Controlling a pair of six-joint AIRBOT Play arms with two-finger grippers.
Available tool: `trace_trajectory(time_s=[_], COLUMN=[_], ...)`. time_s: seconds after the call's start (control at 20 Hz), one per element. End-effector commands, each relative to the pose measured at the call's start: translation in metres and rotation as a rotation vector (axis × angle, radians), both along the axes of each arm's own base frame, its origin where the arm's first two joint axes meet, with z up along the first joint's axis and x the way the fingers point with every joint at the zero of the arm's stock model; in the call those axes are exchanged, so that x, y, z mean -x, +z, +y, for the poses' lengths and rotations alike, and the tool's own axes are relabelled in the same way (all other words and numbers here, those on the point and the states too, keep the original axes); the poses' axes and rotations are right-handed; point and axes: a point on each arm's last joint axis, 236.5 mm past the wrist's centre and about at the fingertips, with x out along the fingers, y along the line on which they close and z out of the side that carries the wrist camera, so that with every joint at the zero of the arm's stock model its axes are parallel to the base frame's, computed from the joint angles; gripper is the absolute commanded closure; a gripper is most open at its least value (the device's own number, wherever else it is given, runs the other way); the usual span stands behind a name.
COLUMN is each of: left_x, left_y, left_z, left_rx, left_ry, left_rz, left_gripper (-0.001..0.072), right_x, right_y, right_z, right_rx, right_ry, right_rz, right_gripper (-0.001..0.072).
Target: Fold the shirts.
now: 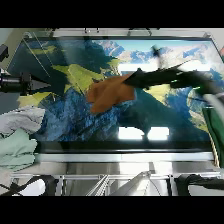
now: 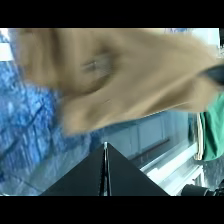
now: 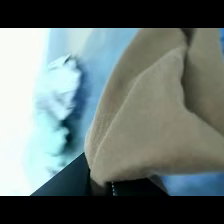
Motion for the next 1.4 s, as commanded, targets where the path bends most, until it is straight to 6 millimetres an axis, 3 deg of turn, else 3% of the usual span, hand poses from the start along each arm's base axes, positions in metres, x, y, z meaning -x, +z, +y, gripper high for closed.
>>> trace_trajectory(time_s=[0.0, 0.05, 0.15, 0.3, 0.4, 0.5, 0.6, 0.7, 0.85, 0.95, 1.05, 1.1, 1.2, 1.35], left_x=[0.003, 0.003, 0.003, 0.003, 0.003, 0.003, 0.001, 0.000, 0.000, 0.000, 0.000, 0.000, 0.000, 0.002], left_y=[0.000, 0.000, 0.000, 0.000, 0.000, 0.000, 0.000, 0.000, 0.000, 0.000, 0.000, 0.000, 0.000, 0.000], left_z=[-0.001, -0.001, -0.001, -0.001, -0.001, -0.001, 0.000, 0.000, 0.000, 0.000, 0.000, 0.000, 0.000, 0.000], left_rx=[0.002, 0.002, 0.002, 0.002, 0.002, 0.002, 0.001, -0.001, -0.001, -0.001, 0.000, 0.000, -0.001, -0.004], left_ry=[-0.011, -0.011, -0.009, -0.009, -0.009, -0.009, -0.004, 0.001, 0.000, 0.000, 0.000, 0.000, 0.000, -0.014], left_rz=[0.006, 0.006, 0.005, 0.005, 0.005, 0.005, 0.002, -0.001, 0.000, 0.001, 0.000, 0.000, 0.000, -0.005], left_gripper=[0.0707, 0.0707, 0.0707, 0.0707, 0.0708, 0.0707, 0.0707, 0.0708, 0.0707, 0.0708, 0.0708, 0.0708, 0.0707, 0.0707], right_x=[0.018, 0.023, 0.033, 0.048, 0.058, 0.058, 0.038, 0.008, -0.031, -0.033, -0.020, -0.006, 0.025, 0.096], right_y=[0.042, 0.049, 0.054, 0.039, 0.024, 0.009, -0.001, 0.003, 0.063, 0.112, 0.145, 0.151, 0.137, 0.096], right_z=[-0.142, -0.191, -0.269, -0.369, -0.425, -0.460, -0.470, -0.471, -0.479, -0.480, -0.480, -0.481, -0.482, -0.496], right_rx=[0.346, 0.436, 0.511, 0.510, 0.503, 0.457, 0.377, 0.272, 0.157, 0.180, 0.224, 0.266, 0.368, 0.575], right_ry=[-0.333, -0.452, -0.632, -0.873, -1.003, -1.070, -1.037, -1.008, -1.009, -1.006, -1.023, -1.029, -1.030, -1.070], right_rz=[-0.051, -0.058, -0.034, 0.069, 0.127, 0.173, 0.158, 0.116, -0.040, -0.131, -0.137, -0.105, 0.019, 0.330], right_gripper=[0.0683, 0.0683, 0.0683, 0.0683, 0.0683, 0.0683, 0.0683, 0.0683, 0.0684, 0.0684, 0.0684, 0.0684, 0.0684, 0.0684])
